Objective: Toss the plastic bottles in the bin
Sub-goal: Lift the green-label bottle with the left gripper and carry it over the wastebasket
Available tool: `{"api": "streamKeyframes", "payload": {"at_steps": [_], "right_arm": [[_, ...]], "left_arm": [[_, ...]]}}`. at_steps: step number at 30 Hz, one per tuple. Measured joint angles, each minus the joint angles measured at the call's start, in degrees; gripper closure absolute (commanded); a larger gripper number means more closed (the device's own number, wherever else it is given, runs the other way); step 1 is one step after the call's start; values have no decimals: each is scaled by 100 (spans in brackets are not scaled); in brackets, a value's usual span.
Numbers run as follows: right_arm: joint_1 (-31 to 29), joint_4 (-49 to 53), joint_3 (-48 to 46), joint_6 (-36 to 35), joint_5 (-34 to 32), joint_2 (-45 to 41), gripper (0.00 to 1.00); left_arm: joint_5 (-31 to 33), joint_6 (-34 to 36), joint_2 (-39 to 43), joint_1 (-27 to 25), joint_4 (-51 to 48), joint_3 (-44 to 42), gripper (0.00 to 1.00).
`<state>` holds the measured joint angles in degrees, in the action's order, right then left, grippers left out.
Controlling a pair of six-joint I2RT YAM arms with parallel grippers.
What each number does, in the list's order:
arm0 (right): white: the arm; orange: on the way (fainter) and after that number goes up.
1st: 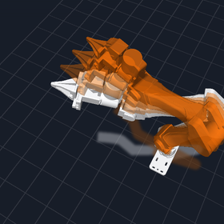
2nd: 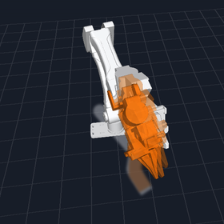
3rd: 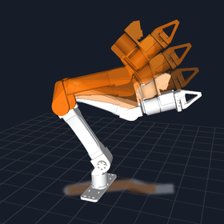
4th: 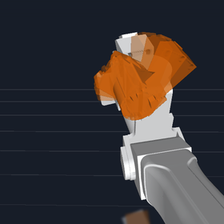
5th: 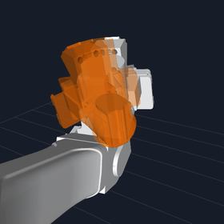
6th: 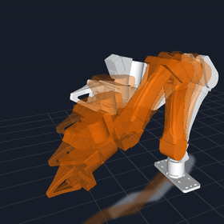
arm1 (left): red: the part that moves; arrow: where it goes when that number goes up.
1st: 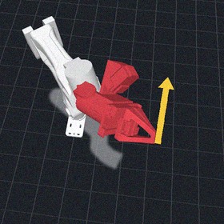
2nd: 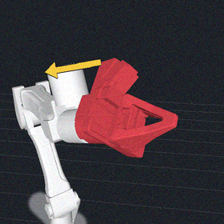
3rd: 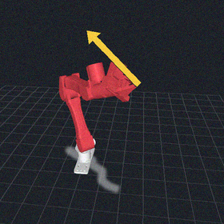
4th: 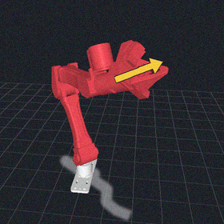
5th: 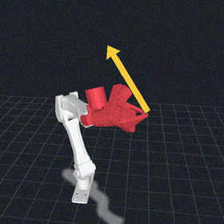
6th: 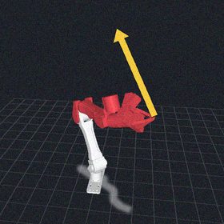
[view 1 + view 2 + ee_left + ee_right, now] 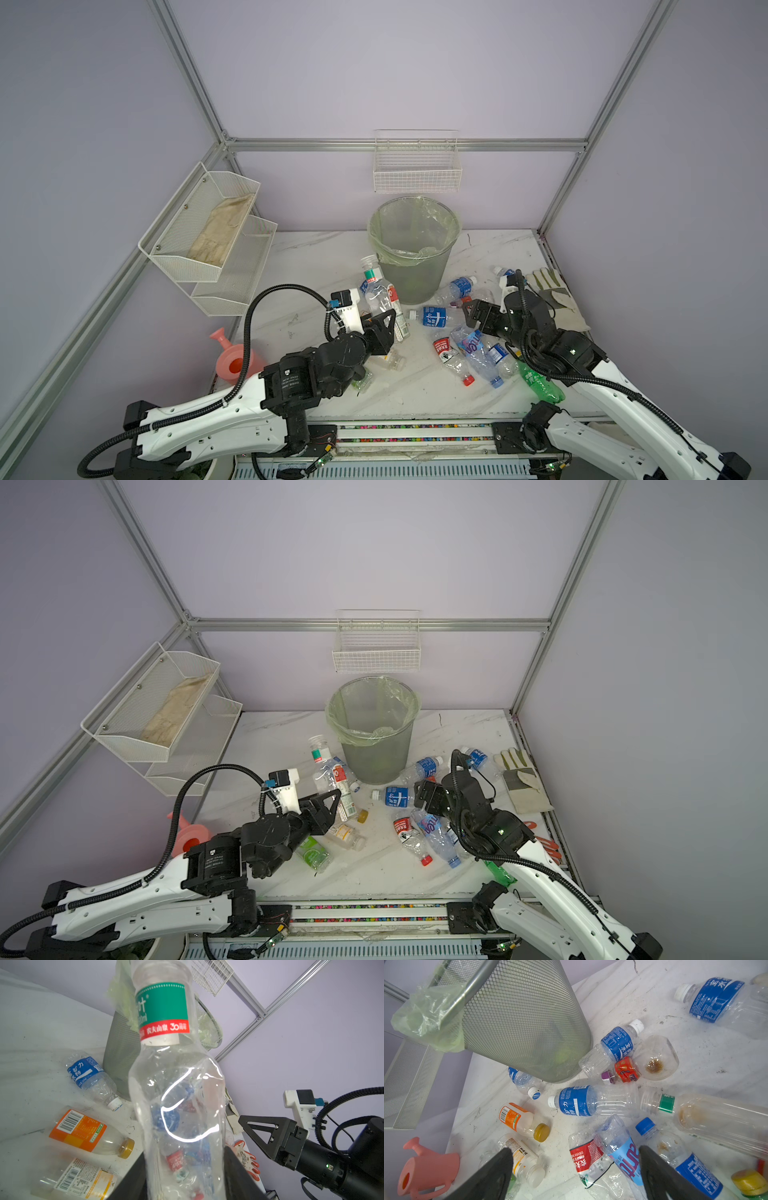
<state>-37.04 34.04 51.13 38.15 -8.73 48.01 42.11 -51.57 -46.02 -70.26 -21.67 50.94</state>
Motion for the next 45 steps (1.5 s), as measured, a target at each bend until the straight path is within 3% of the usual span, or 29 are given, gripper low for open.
{"api": "streamKeyframes", "payload": {"at_steps": [12, 23, 34, 45], "right_arm": [[0, -90, -2, 2, 48, 44, 4], [0, -125, -2, 20, 81, 37, 4], [0, -122, -17, 20, 81, 28, 4], [0, -120, -42, 20, 79, -72, 4]], "left_arm": [[481, 1923, 326, 120, 684, 22, 52], [-796, 2470, -568, 1722, 649, 935, 52], [-1829, 2627, -1622, 2444, 658, 2024, 52], [-2721, 2719, -3309, 3032, 601, 3578, 52]]}}
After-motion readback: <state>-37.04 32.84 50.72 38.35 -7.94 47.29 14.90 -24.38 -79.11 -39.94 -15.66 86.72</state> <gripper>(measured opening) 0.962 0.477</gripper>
